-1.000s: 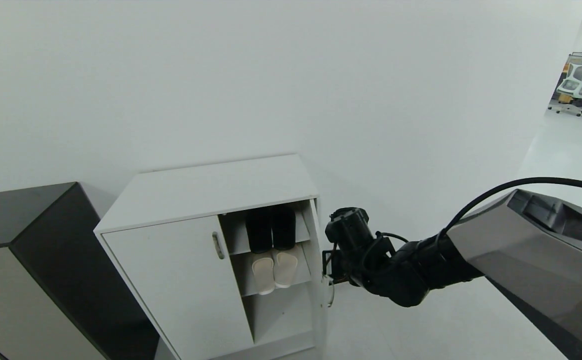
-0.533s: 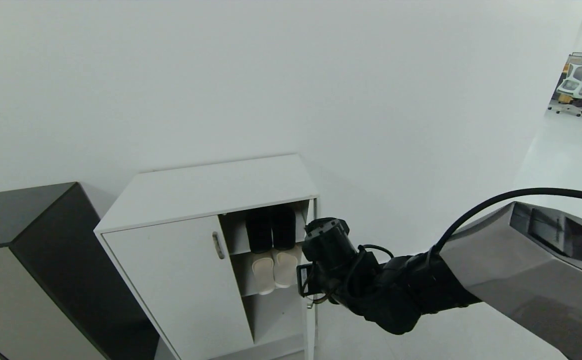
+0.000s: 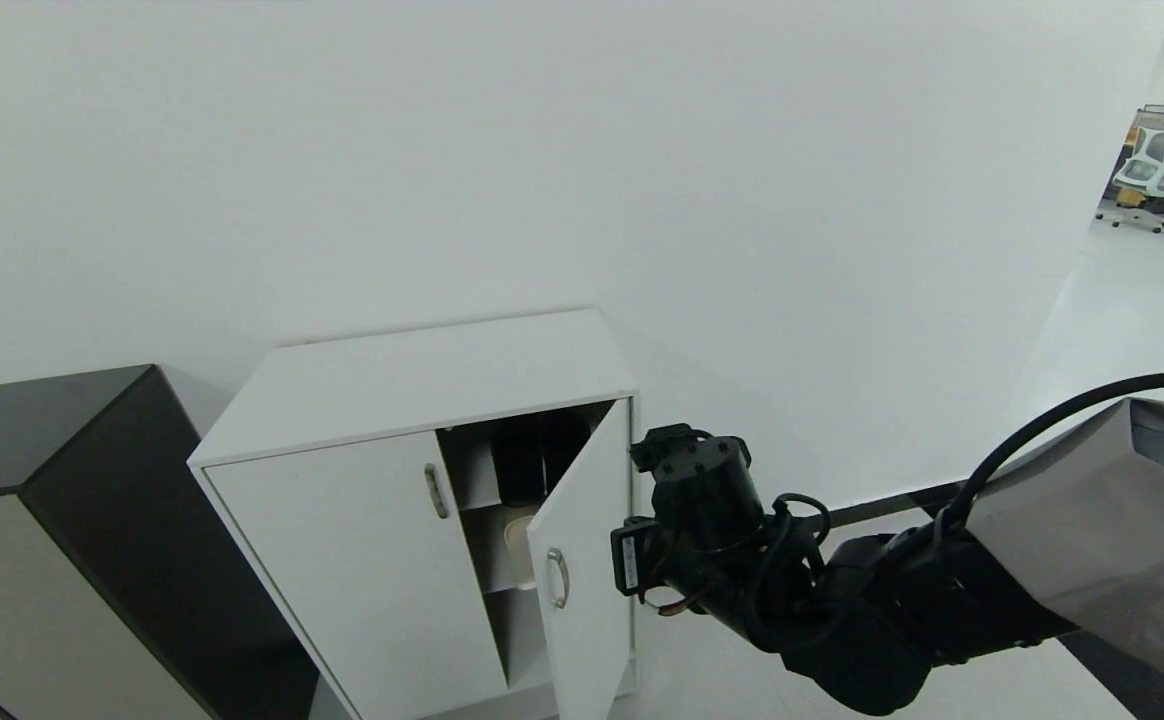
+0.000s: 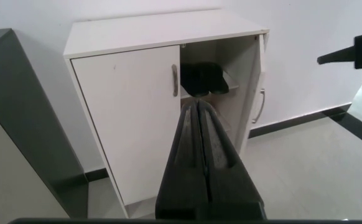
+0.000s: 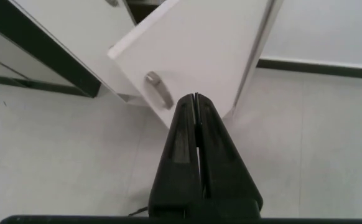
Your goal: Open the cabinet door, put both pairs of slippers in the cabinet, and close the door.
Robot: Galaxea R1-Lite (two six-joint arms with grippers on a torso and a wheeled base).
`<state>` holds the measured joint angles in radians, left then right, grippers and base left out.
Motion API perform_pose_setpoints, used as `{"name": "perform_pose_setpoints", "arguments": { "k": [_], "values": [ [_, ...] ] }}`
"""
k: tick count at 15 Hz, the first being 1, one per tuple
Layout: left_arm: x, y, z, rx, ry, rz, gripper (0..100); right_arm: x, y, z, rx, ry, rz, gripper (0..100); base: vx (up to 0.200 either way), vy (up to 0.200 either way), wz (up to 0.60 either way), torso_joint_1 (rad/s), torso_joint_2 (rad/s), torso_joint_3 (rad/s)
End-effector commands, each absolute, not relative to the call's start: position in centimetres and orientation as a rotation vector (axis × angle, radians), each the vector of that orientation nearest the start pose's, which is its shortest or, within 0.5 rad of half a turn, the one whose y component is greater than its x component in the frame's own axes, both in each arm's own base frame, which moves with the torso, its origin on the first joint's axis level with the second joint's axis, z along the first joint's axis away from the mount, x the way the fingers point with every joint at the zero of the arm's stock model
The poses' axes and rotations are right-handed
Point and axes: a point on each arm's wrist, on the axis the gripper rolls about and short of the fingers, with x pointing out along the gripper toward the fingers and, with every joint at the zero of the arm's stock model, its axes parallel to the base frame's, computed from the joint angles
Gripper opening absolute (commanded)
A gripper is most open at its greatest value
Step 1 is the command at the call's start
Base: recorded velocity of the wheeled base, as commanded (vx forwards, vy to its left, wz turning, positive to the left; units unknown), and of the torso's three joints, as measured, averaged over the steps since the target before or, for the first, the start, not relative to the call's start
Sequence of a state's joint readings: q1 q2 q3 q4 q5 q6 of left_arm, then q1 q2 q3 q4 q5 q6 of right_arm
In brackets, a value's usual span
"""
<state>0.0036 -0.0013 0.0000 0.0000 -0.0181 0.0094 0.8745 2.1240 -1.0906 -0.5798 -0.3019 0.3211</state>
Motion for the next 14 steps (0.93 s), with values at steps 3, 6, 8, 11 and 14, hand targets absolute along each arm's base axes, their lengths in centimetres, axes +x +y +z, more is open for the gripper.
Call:
{"name": "perform_pose_setpoints", "arguments": {
  "k": [3, 6, 8, 11, 14],
  "values": [
    [-2.28, -0.05, 7.55, 0.009, 0.000, -0.015, 0, 26.23, 30.23, 9.90, 0.055, 0.464, 0.492, 0, 0.000, 0.000, 0.00, 0.000, 0.00, 0.000],
    [-2.28, -0.05, 7.55, 0.009, 0.000, -0.015, 0, 26.24, 30.24, 9.84, 0.042, 0.462, 0.494, 0, 0.000, 0.000, 0.20, 0.001, 0.00, -0.001],
    [-2.28, -0.05, 7.55, 0.009, 0.000, -0.015, 0, 26.27, 30.28, 9.74, 0.039, 0.464, 0.494, 0, 0.000, 0.000, 0.60, 0.002, 0.00, 0.005],
    [-2.28, -0.05, 7.55, 0.009, 0.000, -0.015, 0, 26.27, 30.28, 9.58, 0.036, 0.468, 0.493, 0, 0.000, 0.000, 0.60, 0.009, 0.00, 0.004],
    [-2.28, -0.05, 7.55, 0.009, 0.000, -0.015, 0, 26.50, 30.05, 9.73, 0.038, 0.460, 0.480, 0, 0.000, 0.000, 0.40, -0.003, 0.00, 0.003]
  ]
}}
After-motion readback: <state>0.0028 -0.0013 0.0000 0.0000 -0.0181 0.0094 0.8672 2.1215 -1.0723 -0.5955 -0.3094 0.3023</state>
